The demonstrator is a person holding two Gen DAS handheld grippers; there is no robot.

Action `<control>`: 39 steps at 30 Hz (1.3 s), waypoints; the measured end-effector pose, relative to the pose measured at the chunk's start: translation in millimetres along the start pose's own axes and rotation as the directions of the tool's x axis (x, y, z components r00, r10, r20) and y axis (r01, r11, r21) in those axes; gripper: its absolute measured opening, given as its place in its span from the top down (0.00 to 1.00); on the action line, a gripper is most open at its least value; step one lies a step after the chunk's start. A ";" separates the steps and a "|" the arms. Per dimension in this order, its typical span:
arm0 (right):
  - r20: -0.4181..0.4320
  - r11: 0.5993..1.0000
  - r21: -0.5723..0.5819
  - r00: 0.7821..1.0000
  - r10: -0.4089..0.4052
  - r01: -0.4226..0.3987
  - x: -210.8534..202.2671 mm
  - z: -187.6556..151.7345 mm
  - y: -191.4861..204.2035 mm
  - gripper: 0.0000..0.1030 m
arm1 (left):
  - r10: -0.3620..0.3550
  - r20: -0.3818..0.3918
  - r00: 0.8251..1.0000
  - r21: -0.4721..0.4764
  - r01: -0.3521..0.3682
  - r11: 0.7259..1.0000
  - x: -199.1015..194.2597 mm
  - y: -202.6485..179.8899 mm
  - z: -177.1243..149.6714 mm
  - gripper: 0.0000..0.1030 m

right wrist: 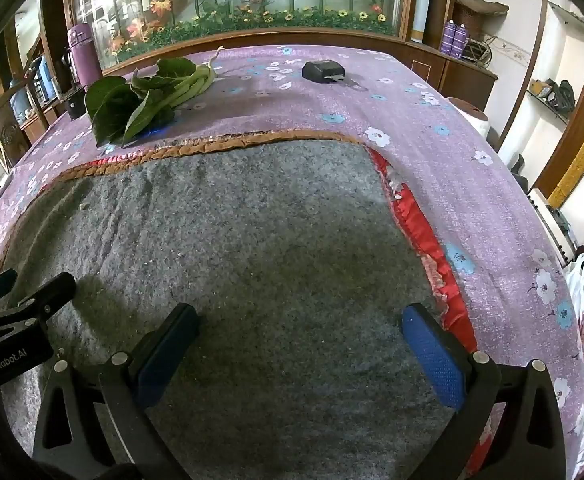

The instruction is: Organize fruits

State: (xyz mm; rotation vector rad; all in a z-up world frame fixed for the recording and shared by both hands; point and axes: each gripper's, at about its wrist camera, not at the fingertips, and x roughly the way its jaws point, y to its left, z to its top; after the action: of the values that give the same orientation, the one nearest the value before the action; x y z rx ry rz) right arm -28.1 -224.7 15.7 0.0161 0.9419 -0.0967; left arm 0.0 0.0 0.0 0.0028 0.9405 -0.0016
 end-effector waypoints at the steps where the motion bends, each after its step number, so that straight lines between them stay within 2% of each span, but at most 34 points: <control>1: 0.001 1.000 0.000 1.000 0.001 -0.001 -0.4 -1.3 -1.4 0.00 | 0.000 0.000 1.000 -0.001 0.000 1.000 0.0 -0.3 0.0 0.00; 30: 0.004 1.000 0.001 1.000 0.004 -0.004 2.1 -4.5 -5.1 0.00 | 0.000 0.000 1.000 0.000 0.000 1.000 0.1 0.2 -0.2 0.00; 32: 0.003 1.000 0.000 1.000 0.004 -0.004 -2.3 -4.6 -4.1 0.00 | 0.000 0.001 1.000 0.000 0.000 1.000 2.1 10.7 -0.7 0.00; 39: 0.004 1.000 0.000 1.000 0.005 -0.005 -2.1 -3.7 -2.2 0.00 | 0.001 0.001 1.000 0.000 -0.001 1.000 0.3 -0.3 -1.1 0.00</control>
State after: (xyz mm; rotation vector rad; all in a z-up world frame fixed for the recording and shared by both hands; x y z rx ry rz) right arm -32.5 -226.6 15.3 0.0184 0.9381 -0.0927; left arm -0.7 -0.3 -0.9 0.0029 0.9399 -0.0007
